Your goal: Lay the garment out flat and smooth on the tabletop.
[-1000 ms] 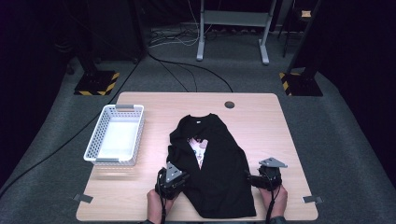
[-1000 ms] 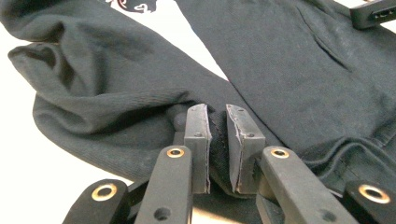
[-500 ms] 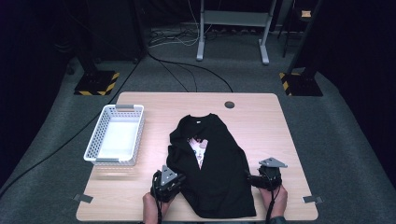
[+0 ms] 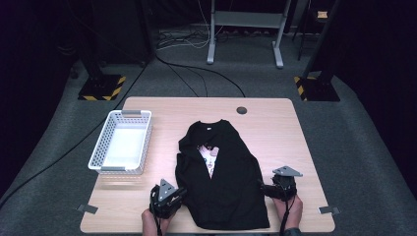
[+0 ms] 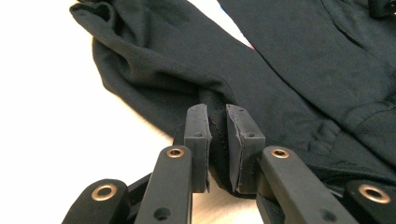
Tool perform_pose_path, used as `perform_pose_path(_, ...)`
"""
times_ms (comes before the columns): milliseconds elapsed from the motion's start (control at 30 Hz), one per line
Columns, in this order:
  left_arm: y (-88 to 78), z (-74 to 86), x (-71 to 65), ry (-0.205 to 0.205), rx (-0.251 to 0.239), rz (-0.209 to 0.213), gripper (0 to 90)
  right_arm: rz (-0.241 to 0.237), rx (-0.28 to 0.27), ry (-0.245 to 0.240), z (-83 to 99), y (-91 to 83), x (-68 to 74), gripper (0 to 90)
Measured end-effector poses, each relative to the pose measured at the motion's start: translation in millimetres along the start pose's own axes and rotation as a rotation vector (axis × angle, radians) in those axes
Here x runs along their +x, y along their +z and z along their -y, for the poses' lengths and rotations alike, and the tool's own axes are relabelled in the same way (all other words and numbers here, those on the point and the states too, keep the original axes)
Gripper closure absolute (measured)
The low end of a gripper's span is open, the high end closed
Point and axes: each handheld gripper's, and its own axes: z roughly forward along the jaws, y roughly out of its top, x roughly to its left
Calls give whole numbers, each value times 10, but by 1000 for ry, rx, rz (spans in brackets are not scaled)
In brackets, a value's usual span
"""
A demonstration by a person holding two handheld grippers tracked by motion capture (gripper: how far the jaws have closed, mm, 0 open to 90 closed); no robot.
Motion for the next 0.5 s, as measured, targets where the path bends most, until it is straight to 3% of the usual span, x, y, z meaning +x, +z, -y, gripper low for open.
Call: perform_pose_path(500, -140, 20, -20, 16, -8, -15, 792, 2, 0, 1, 0, 0, 1, 178)
